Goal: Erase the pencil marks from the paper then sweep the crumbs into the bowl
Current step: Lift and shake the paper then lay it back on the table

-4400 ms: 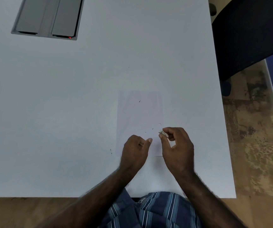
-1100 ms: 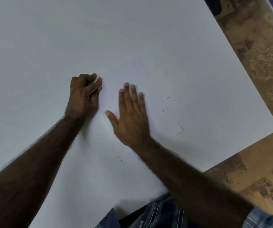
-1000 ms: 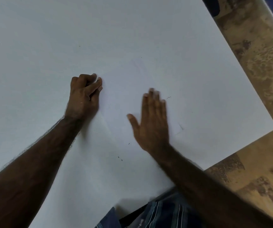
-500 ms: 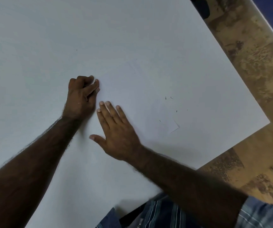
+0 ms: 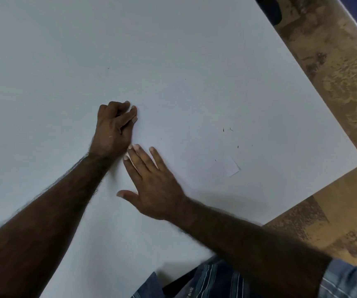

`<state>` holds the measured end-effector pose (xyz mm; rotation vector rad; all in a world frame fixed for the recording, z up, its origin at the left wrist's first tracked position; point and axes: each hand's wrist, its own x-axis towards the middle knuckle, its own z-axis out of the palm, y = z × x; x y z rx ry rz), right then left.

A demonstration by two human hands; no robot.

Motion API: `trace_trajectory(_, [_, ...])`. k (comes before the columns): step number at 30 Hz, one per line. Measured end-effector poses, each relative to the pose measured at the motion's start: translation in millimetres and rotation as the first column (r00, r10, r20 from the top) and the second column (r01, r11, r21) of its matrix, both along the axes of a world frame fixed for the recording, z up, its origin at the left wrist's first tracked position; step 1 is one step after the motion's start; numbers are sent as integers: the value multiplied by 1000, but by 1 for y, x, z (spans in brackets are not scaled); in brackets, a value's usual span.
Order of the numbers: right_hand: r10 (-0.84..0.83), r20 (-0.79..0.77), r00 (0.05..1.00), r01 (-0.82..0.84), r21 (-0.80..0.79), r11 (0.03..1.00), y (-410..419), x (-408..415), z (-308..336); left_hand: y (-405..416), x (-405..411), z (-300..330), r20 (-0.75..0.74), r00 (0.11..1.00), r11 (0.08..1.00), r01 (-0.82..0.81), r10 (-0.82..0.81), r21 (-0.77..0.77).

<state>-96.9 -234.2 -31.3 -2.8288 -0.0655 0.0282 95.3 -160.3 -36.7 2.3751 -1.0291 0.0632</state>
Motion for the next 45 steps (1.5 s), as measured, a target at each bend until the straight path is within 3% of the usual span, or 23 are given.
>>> trace_trajectory(2, [-50, 16, 999, 50, 9, 999, -6, -2, -3, 1, 1, -2, 1, 1000, 1000, 3, -3, -5])
trace_trajectory(5, [-252, 45, 967, 250, 38, 967, -39, -20, -4, 1, -2, -4, -29, 999, 1000, -24, 23, -18])
trace_trajectory(10, [-623, -9, 782, 618, -116, 777, -89, -36, -2, 1, -4, -6, -55, 998, 998, -46, 44, -41])
trace_trajectory(12, [-551, 10, 835, 551, -42, 834, -75, -22, 1, 1, -5, -7, -44, 998, 998, -42, 40, -39])
trace_trajectory(14, [-359, 63, 931, 358, 38, 933, -48, -4, 2, 1, -4, -9, -33, 999, 999, -33, 33, -29])
trace_trajectory(17, [-188, 44, 981, 189, 1, 982, -22, 13, -1, 3, 0, -9, 17, 1000, 1000, -1, 1, -3])
trace_trajectory(23, [-378, 26, 925, 379, -45, 924, -83, -14, -4, 1, -5, -7, -33, 999, 1000, -22, 22, -4])
trace_trajectory(29, [-680, -3, 733, 671, -162, 724, -141, -45, 3, 0, -8, -7, -39, 998, 999, -45, 44, -24])
trace_trajectory(31, [-613, -1, 790, 610, -98, 786, -123, -34, 8, -1, -9, -5, -46, 998, 998, -52, 51, -21])
trace_trajectory(34, [-372, 40, 927, 373, -17, 928, -71, -9, 11, -2, -8, -2, -22, 999, 1000, -27, 27, -13])
trace_trajectory(37, [-222, 46, 974, 222, -2, 975, -36, 3, 10, -2, -8, -1, 3, 1000, 1000, -16, 16, 13])
trace_trajectory(40, [-228, 10, 974, 228, -30, 973, -49, -7, 2, -2, -8, 0, 7, 1000, 1000, -16, 16, 10])
trace_trajectory(45, [-439, 58, 897, 442, -62, 895, -117, -53, -7, -2, -9, -2, -19, 999, 999, -28, 28, -20])
